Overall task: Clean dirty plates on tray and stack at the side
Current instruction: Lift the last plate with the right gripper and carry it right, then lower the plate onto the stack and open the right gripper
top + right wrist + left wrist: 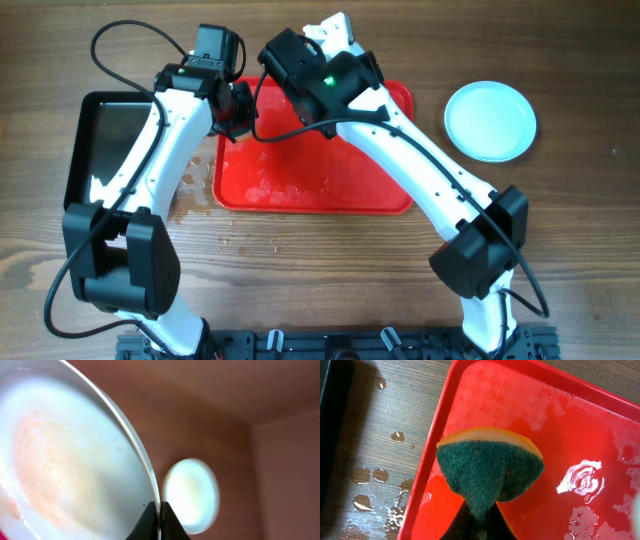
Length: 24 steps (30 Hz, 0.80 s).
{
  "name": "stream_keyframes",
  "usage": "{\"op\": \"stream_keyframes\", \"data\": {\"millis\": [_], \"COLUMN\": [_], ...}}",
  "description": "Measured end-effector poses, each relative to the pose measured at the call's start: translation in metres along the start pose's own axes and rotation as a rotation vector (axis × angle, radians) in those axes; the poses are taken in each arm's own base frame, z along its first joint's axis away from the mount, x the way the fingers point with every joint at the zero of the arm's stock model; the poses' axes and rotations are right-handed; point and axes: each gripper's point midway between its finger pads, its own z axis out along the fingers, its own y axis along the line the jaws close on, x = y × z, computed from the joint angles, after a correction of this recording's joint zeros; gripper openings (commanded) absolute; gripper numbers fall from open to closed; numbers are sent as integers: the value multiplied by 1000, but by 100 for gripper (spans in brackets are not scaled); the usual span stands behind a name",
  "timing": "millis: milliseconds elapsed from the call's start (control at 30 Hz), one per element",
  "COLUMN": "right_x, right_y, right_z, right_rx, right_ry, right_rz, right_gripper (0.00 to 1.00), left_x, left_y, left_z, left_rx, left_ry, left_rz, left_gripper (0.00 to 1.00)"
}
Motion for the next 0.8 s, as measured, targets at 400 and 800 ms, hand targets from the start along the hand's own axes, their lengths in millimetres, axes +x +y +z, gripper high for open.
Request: {"op": "stream_keyframes", "data": {"millis": [400, 800], "right_x": [91, 207], "right_y": [-97, -214], "right_z": [114, 220], "right_rx": [-719, -608], "right_ry": [509, 551], "right_rz": [381, 779], "right_gripper": [4, 4], "left_x": [2, 3], "left_y": [0, 0], "left_z": [0, 0], "left_rx": [2, 2], "left_ry": [10, 12], "left_rz": [0, 0], "left_gripper": [4, 4]}}
